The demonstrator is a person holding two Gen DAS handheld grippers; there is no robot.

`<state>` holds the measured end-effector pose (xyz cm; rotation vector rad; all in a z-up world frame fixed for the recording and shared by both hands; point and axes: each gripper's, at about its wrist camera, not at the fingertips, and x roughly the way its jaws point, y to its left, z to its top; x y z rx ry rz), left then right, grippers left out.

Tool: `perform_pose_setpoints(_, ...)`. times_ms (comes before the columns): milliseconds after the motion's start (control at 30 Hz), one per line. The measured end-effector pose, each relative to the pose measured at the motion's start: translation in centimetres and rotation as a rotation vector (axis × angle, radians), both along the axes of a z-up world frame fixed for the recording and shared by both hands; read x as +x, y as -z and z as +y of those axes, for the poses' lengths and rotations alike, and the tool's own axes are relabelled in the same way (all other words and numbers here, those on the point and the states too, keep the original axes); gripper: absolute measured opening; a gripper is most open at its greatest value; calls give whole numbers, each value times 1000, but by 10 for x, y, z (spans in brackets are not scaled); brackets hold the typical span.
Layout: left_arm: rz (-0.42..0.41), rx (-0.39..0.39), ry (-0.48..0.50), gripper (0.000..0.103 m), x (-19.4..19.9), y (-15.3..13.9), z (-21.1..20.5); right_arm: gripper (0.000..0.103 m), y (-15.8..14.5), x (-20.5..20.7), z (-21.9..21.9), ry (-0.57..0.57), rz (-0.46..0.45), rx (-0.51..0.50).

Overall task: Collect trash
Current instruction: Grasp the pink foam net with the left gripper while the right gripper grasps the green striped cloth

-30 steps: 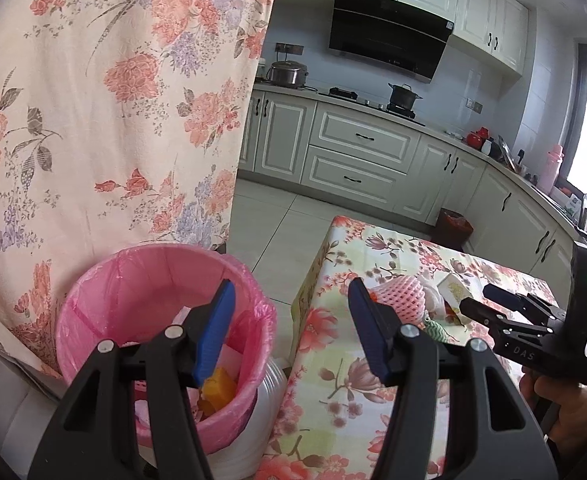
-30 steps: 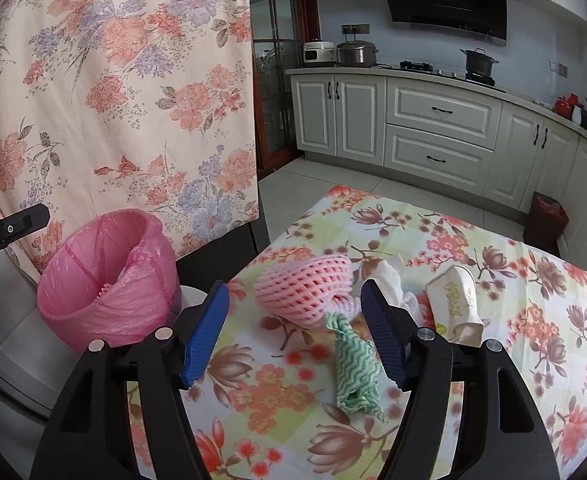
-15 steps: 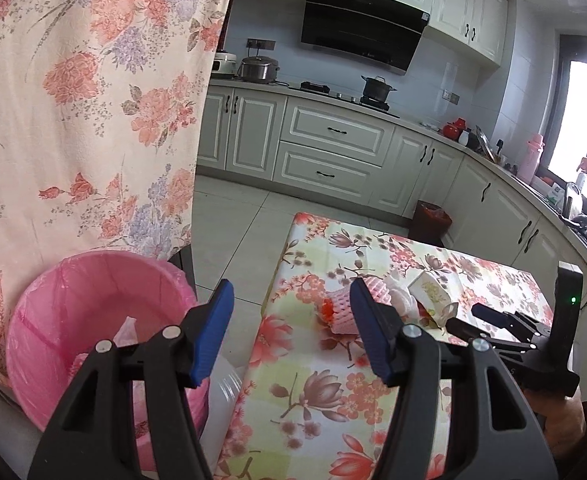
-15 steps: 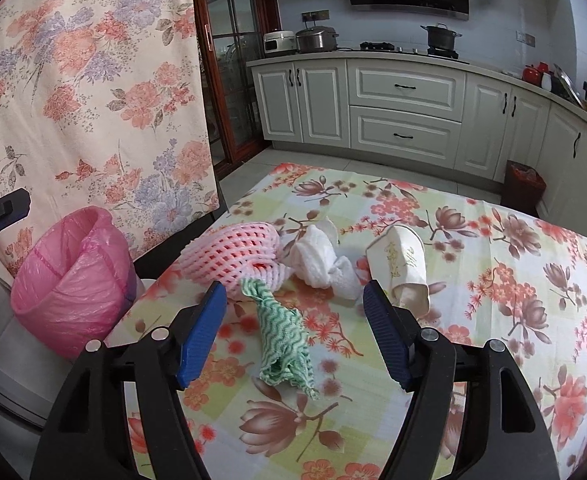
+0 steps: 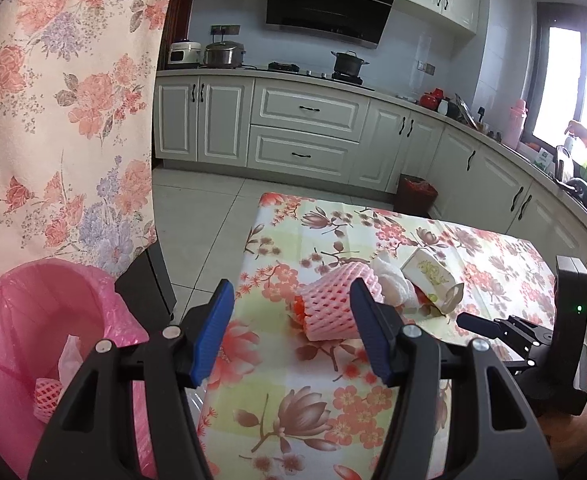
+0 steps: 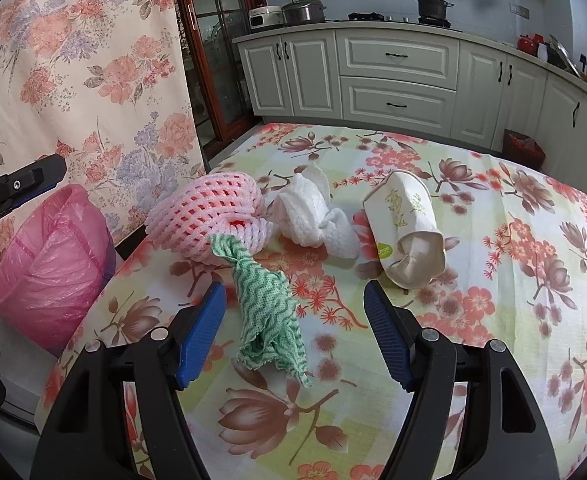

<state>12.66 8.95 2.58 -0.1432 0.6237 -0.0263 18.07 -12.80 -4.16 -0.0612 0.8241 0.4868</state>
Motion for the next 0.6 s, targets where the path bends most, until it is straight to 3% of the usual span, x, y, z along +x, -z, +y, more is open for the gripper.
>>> perform_pose_setpoints(200,27,12,18,58,12,16,-4,67,12,6,18,1,26,-29)
perform_pose_setpoints(267,35,10,24,58,15,20,-5,60,17,9,22,-3,41,-34)
perform_pose_setpoints(333,40,10,30,58,18,23,-7,44,22,12,24,-11,61,-36)
perform_pose_setpoints(433,49,7,44,58,23,28,-11,33,23,12,25,-26,65,-29)
perform_pose_setpoints(600,64,-9,66,59,32,37,-20,30,17,13,20,-24,51,-21)
